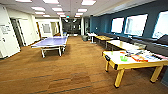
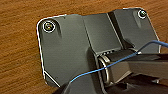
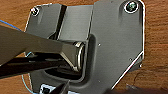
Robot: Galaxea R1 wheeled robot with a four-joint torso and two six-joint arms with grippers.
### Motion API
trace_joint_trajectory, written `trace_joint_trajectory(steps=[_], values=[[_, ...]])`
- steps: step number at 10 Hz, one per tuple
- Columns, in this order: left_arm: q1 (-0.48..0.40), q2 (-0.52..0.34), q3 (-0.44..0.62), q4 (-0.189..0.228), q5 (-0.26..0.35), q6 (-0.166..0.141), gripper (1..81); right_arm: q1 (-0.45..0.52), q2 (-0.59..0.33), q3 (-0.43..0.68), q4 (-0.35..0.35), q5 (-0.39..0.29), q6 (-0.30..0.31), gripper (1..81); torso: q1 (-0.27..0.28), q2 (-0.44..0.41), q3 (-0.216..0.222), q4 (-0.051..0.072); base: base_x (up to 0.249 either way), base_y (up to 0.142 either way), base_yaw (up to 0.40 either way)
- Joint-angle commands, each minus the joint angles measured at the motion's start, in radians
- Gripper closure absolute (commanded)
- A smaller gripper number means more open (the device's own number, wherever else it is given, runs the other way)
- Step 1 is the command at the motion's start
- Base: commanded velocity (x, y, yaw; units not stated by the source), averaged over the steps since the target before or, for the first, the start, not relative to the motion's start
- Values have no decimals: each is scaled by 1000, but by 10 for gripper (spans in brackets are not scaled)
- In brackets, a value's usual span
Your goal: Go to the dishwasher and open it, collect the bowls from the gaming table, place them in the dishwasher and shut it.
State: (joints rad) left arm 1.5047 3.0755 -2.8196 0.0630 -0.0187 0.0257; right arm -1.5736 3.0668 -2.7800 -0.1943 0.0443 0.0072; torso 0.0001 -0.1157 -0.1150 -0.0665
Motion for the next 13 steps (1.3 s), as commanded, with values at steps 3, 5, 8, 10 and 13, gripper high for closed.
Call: trace_joint_trajectory(steps=[3, 5, 8, 10, 13], values=[[-56, 3, -1, -6, 52, 3, 10, 45, 3, 1, -2, -49, -3, 10, 0, 0, 0, 0, 164, 0, 0], [-56, 2, -1, -6, 54, 3, 10, 46, 2, 1, -1, -49, -1, 10, 0, 0, 0, 0, 164, 0, 0], [-57, 6, -1, -6, 54, 3, 10, 49, 2, 1, -2, -49, -3, 10, 0, 0, 0, 0, 164, 0, 0], [-56, 11, -1, -6, 54, 2, 10, 54, 0, -2, -4, -50, -3, 10, 0, 0, 0, 0, 164, 0, 0], [-51, 13, -1, -8, 54, 0, 10, 49, -3, -1, -8, -49, -3, 10, 0, 0, 0, 0, 164, 0, 0]])
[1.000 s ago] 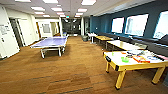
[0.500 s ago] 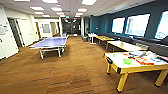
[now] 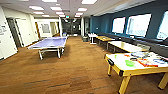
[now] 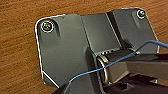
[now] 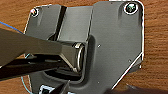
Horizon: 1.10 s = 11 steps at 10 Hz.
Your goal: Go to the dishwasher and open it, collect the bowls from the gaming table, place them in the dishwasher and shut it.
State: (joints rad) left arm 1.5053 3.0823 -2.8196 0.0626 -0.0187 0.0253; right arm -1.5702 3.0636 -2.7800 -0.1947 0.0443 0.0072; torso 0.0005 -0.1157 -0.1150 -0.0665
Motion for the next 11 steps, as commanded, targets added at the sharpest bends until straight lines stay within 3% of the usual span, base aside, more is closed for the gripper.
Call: trace_joint_trajectory(steps=[1, 11], values=[[-52, 6, -1, -7, 54, 1, 10, 45, 0, -1, -8, -49, -3, 10, 0, 0, 0, 0, 163, 0, 0], [-52, 9, -1, -6, 54, 4, 10, 63, -1, -4, -8, -49, -3, 10, 0, 0, 0, 0, 154, 0, 0]])
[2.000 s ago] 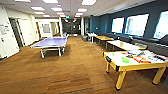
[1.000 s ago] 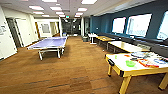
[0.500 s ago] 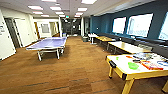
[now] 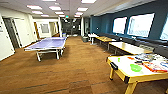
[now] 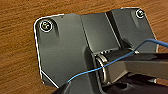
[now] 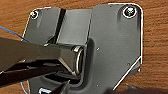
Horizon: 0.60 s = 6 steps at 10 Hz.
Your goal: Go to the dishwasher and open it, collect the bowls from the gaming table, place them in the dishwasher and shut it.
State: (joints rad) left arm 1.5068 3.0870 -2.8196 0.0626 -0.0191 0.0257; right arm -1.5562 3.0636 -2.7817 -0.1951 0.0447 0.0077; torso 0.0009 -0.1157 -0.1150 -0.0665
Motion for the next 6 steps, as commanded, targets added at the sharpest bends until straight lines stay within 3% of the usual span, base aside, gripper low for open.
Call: trace_joint_trajectory(steps=[1, 6], values=[[-53, 4, 0, -6, 54, 3, 10, 52, -1, -2, -7, -49, -3, 10, 0, 0, 0, 0, 107, 0, 0], [-49, 9, 3, -7, 57, 8, 10, 44, -1, -2, 0, -48, 1, 10, 0, 0, 0, 0, 17, 0, 0]])
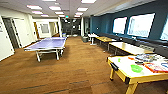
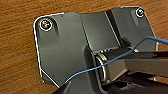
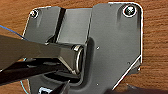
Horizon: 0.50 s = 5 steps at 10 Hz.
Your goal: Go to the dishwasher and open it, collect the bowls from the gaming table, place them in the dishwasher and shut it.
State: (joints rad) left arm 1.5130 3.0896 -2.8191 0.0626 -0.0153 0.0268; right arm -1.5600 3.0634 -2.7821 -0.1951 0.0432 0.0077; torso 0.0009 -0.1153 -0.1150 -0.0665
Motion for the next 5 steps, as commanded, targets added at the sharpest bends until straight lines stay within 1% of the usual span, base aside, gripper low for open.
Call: trace_joint_trajectory(steps=[1, 5], values=[[-55, 6, 3, -7, 54, 7, 10, 45, -1, -2, 0, -48, 2, 10, 0, 0, 0, 0, 0, 0, 0], [-56, 0, 4, 3, 54, 8, 10, 45, -1, -2, 0, -46, 0, 10, 0, 0, 0, 0, 0, 0, 0]])
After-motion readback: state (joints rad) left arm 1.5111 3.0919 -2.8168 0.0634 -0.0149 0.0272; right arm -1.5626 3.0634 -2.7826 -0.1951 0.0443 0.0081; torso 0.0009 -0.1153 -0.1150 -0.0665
